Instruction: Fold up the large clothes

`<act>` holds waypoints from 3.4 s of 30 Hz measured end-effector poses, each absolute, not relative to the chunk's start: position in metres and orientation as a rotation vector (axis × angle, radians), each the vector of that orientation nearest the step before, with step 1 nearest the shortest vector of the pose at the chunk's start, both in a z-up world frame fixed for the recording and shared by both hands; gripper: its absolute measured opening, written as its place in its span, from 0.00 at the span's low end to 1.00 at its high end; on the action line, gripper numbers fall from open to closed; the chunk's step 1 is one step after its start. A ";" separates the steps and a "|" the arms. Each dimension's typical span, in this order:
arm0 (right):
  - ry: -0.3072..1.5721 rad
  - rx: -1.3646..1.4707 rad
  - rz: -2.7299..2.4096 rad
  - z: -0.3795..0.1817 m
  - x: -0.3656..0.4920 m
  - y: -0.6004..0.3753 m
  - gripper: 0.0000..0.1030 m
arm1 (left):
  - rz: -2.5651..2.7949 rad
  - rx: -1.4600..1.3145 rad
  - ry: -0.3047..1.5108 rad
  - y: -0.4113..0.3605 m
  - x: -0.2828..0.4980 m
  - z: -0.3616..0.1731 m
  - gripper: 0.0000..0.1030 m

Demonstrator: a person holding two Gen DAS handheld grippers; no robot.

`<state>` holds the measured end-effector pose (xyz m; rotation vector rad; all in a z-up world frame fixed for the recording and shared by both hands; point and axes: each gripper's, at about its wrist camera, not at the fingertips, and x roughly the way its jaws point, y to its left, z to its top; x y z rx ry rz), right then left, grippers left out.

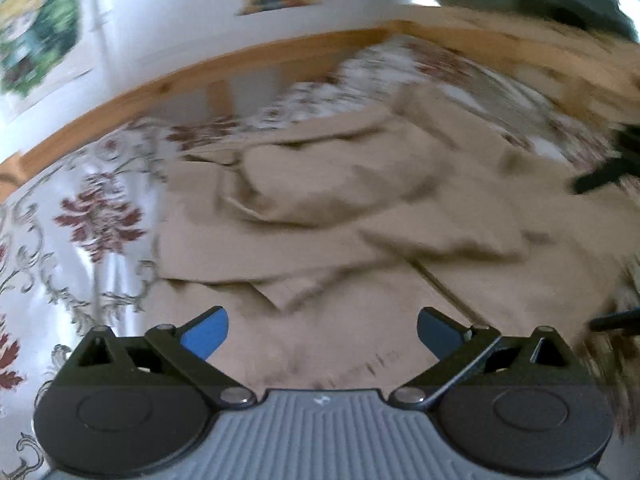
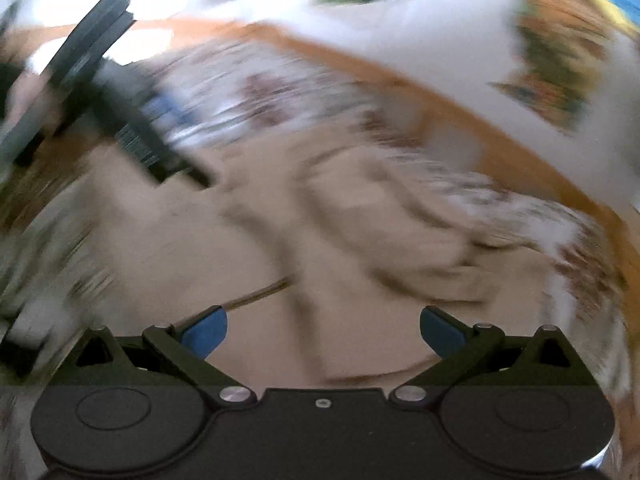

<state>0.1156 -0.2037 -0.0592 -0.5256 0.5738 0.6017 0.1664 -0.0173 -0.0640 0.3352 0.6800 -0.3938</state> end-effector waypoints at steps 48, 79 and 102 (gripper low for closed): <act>0.647 -0.691 0.308 -0.101 0.135 -0.188 0.43 | -0.180 0.379 0.693 -0.001 0.179 -0.062 0.33; 0.508 -0.683 0.122 0.007 0.098 -0.285 0.07 | -0.139 0.369 0.682 0.050 0.165 0.044 0.03; 0.420 -0.058 -0.267 -0.091 0.264 -0.327 0.93 | 0.028 0.138 0.996 0.047 0.416 -0.088 0.16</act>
